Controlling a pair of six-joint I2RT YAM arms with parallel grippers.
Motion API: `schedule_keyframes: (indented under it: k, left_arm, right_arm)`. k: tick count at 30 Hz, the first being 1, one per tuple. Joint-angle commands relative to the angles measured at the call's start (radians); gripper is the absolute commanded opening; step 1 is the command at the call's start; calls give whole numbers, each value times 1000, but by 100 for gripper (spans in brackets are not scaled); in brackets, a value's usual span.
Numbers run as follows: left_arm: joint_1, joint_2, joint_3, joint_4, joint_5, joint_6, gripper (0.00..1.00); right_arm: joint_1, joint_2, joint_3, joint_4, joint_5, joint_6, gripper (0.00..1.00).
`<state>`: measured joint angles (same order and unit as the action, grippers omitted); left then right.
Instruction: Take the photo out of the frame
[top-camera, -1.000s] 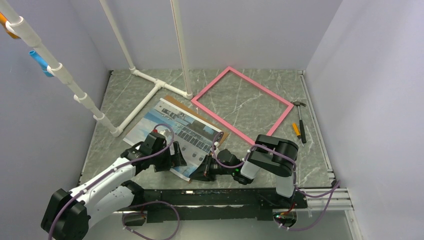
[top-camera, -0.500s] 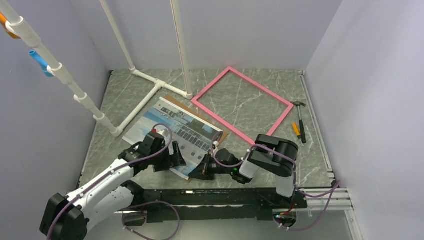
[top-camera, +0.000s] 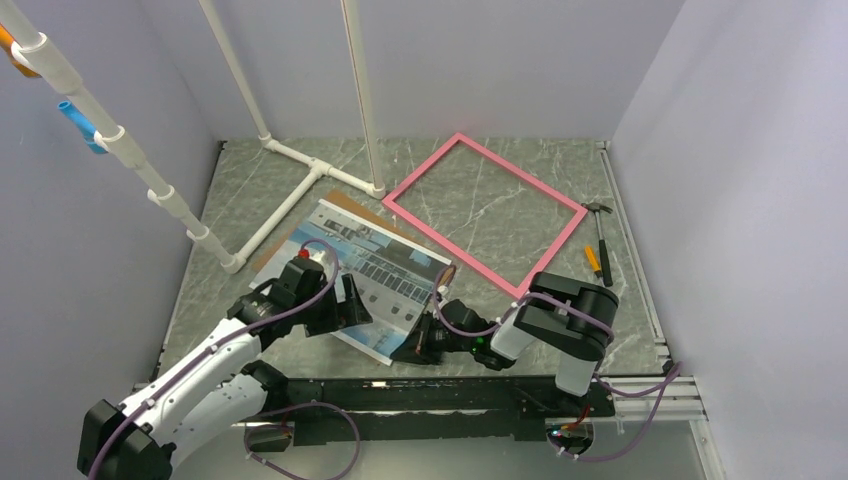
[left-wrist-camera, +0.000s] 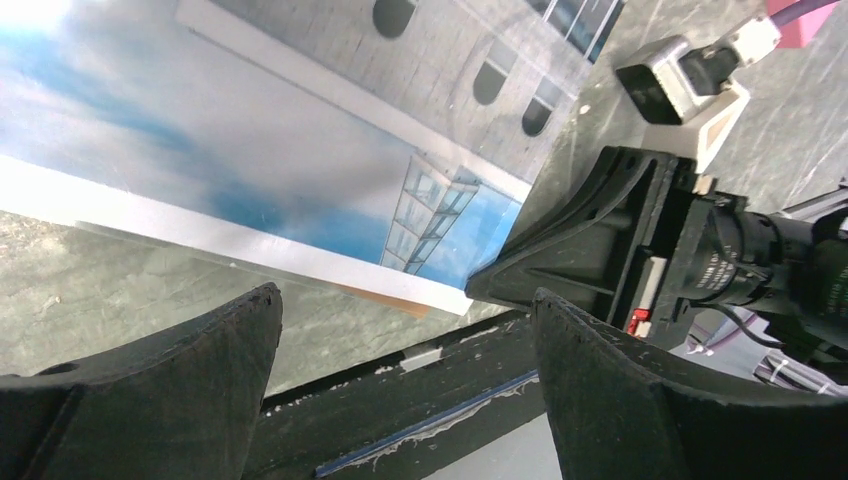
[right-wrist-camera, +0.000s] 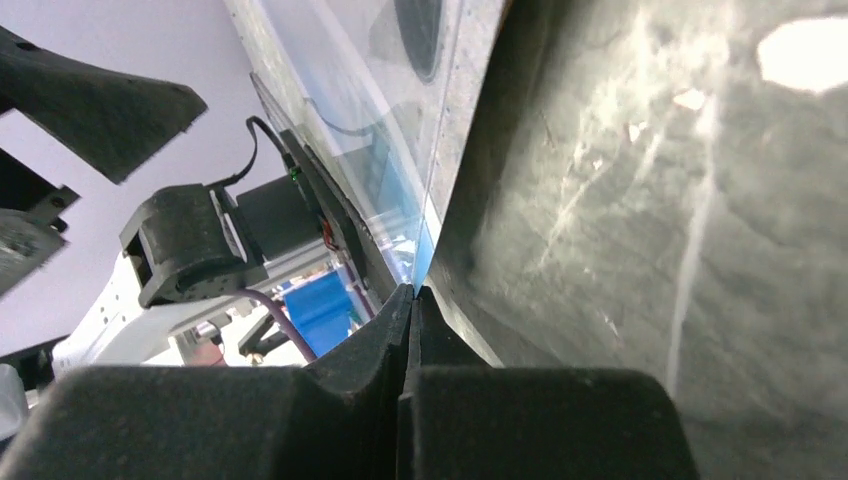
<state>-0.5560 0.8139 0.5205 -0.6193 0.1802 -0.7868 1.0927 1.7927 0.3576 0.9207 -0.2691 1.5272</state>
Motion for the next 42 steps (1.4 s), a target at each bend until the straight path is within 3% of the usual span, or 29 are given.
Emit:
schedule_keyframes:
  k: [1, 15, 24, 30, 42]
  left_arm:
    - [-3, 5, 69, -16, -24, 18, 96]
    - [-3, 42, 56, 18, -1, -4, 96]
    - [-3, 28, 130, -35, -20, 8, 96]
    - [-3, -10, 159, -70, -25, 3, 96]
    - [0, -65, 314, -185, -50, 9, 96]
  right_arm:
    - [0, -41, -19, 74, -25, -54, 0]
    - [8, -219, -18, 25, -34, -235, 0]
    - [51, -402, 54, -277, 21, -367, 0]
    - [87, -505, 80, -392, 12, -443, 0]
    - [127, -849, 244, -775, -37, -702, 0]
